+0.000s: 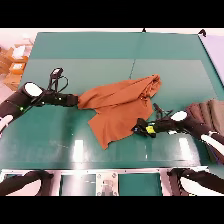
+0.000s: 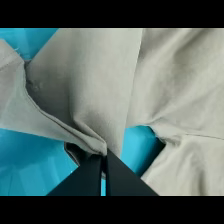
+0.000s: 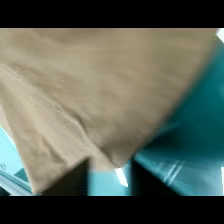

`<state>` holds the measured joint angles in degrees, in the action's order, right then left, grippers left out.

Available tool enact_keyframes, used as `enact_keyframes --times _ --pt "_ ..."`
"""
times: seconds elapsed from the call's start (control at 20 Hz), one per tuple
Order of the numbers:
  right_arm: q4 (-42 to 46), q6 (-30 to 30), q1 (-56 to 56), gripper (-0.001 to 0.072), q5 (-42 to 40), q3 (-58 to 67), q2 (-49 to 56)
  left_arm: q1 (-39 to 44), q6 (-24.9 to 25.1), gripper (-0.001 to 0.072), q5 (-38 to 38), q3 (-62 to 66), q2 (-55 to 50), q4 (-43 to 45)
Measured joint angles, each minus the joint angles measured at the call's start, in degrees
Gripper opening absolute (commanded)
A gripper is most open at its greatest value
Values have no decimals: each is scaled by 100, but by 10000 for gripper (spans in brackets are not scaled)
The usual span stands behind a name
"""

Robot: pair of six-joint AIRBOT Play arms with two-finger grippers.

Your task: Fold the shirts.

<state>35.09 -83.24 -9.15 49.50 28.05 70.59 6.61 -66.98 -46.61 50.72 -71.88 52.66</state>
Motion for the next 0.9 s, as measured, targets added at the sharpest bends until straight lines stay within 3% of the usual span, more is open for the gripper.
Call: enact_keyframes --times 0.2,0.45,0.7,0.9 --pt "57 260 -203 16 -72 490 249 0 0 18 -37 0 7 68" --pt "564 319 984 16 861 1856 -719 -2 -162 18 -50 634 651 310" --pt "675 407 2203 17 1349 4819 -1862 -2 -278 18 81 2914 1912 575" --pt "966 435 2745 16 1419 7149 -2277 0 -297 19 -111 5023 2293 643"
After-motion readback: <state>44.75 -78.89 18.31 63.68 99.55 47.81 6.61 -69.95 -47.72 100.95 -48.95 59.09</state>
